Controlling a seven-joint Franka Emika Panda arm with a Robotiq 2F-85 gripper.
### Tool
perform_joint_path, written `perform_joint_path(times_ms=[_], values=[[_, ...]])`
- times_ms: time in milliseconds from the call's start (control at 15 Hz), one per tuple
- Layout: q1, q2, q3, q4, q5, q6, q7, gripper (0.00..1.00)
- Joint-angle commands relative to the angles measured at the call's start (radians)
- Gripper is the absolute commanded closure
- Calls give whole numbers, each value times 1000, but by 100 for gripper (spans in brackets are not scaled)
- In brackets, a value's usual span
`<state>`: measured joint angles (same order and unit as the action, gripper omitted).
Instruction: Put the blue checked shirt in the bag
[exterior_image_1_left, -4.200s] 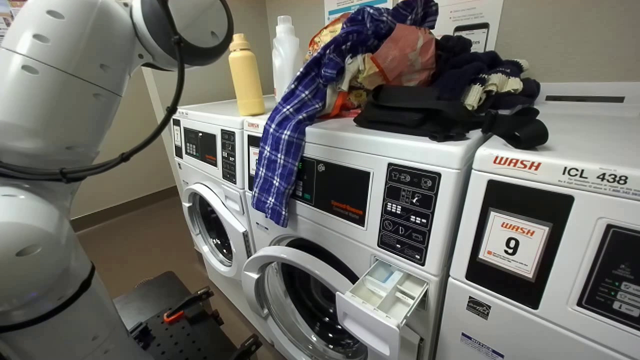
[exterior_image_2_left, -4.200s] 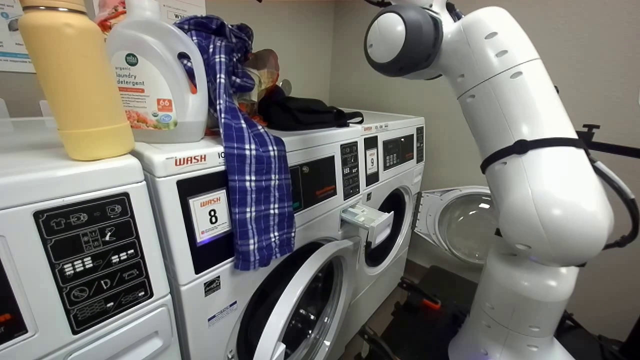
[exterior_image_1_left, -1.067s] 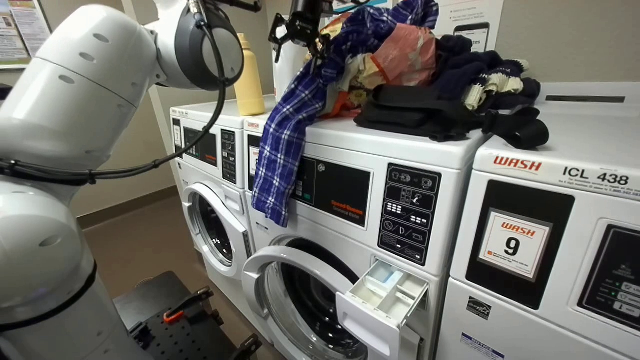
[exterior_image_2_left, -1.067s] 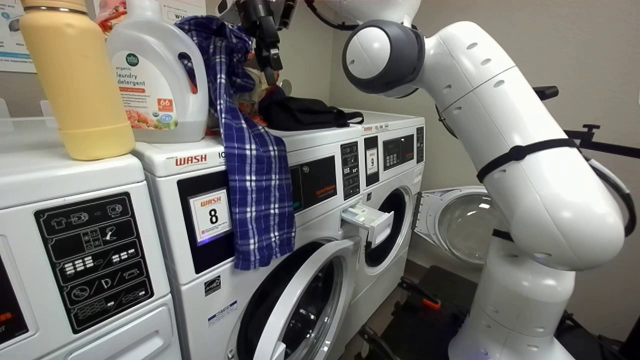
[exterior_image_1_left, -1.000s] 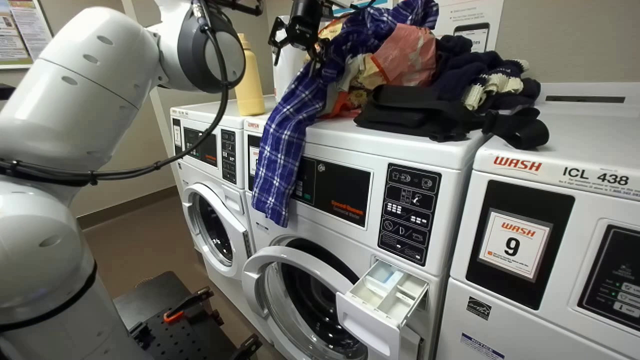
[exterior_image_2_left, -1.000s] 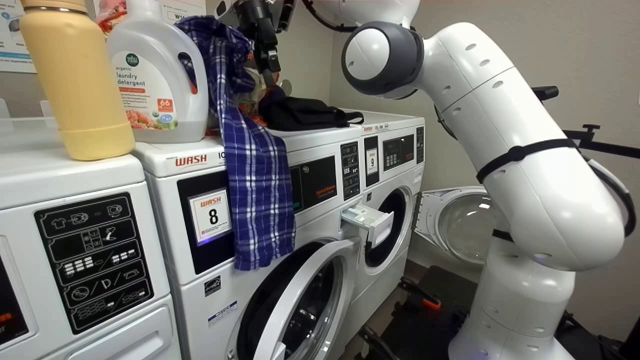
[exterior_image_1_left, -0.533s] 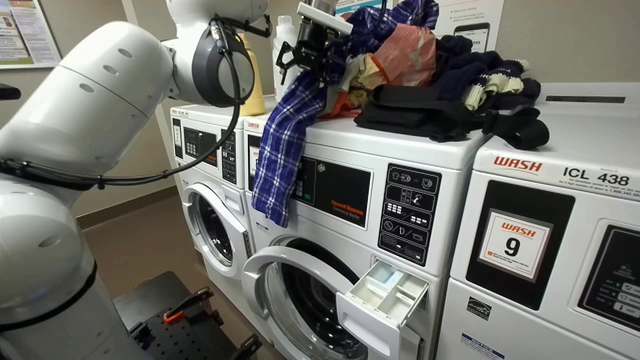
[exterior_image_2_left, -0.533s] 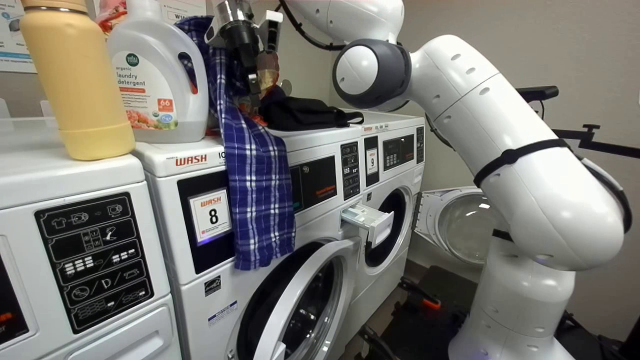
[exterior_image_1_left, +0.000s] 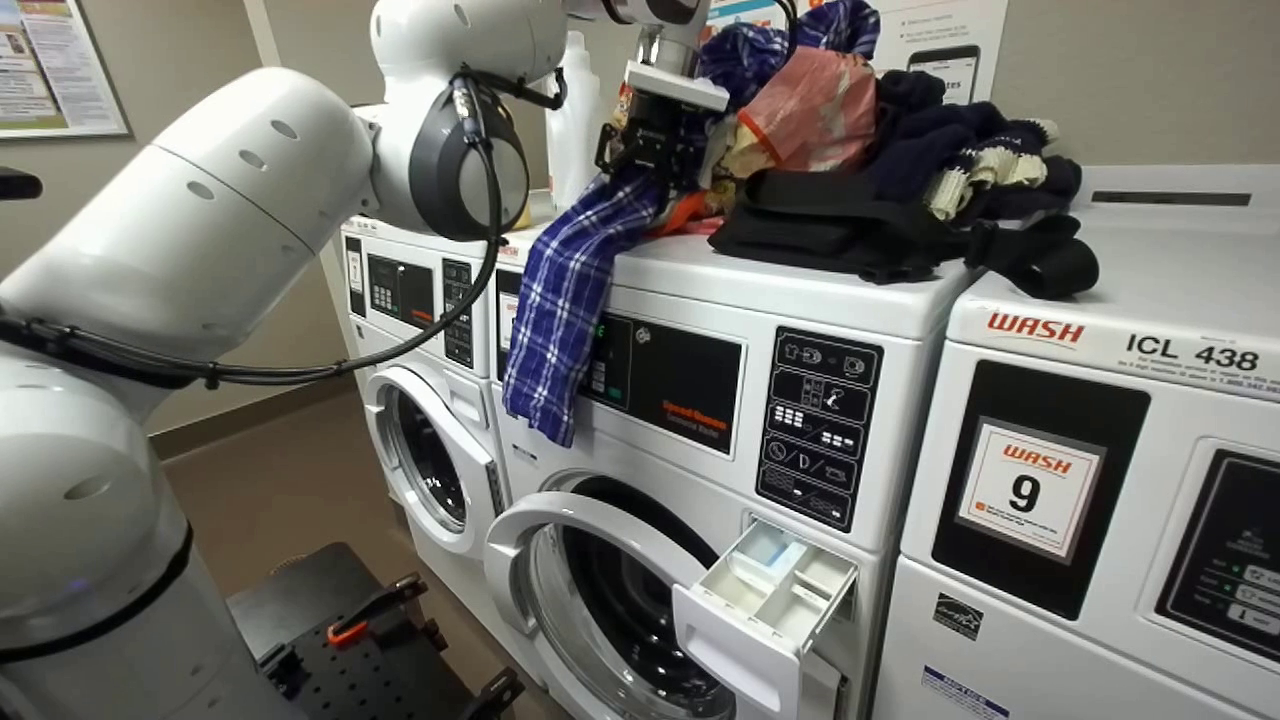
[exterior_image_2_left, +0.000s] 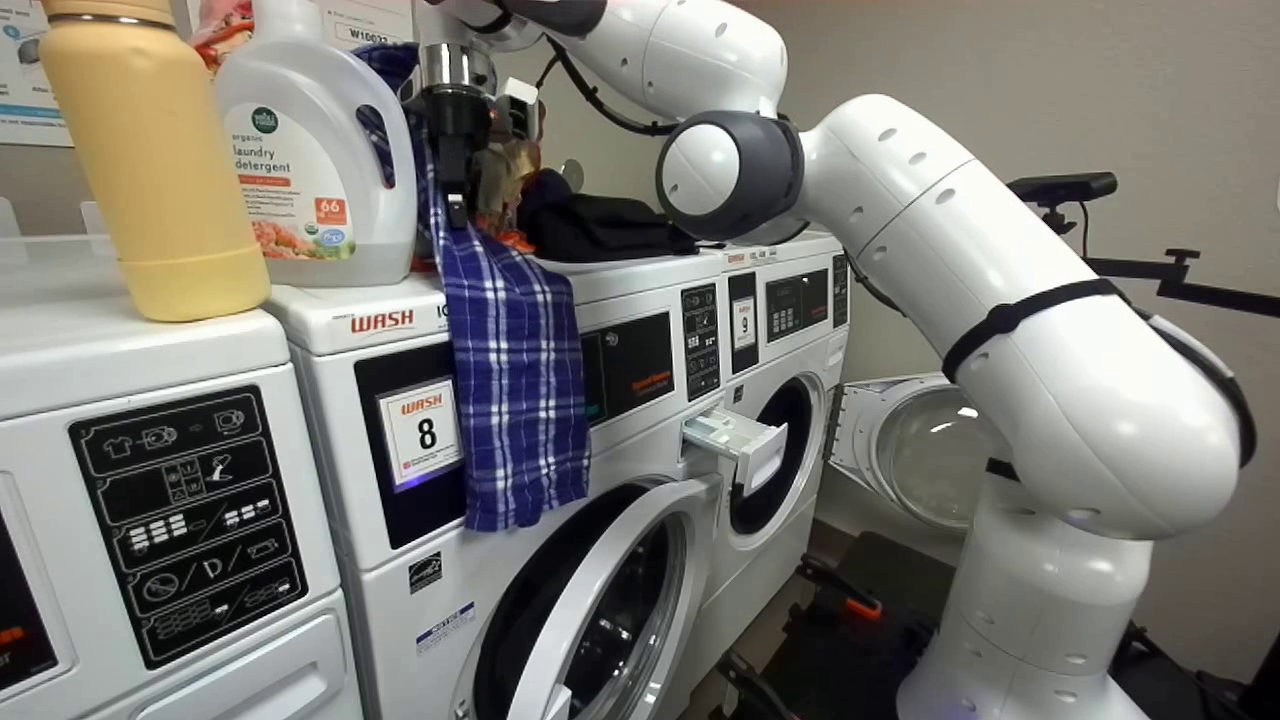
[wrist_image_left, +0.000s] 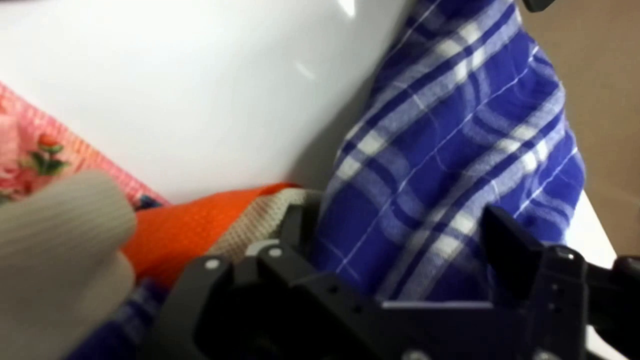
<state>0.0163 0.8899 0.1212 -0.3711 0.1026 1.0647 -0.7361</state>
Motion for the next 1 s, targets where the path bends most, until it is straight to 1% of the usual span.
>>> perform_joint_path(times_ms=[0, 200, 267, 333, 467, 533, 867, 933], values=[[-14, 22, 12, 13, 16, 83, 23, 42], [-20, 21, 12, 7, 17, 104, 28, 67], [-23, 18, 14, 5, 19, 98, 26, 73], [-26, 13, 15, -1, 20, 76, 25, 82], [-29, 4, 14, -7, 18, 48, 23, 95], [-28, 0, 11, -9, 12, 32, 18, 100], [-42, -37, 20, -12, 17, -32, -25, 99], [-44, -45, 19, -4, 14, -30, -36, 99]])
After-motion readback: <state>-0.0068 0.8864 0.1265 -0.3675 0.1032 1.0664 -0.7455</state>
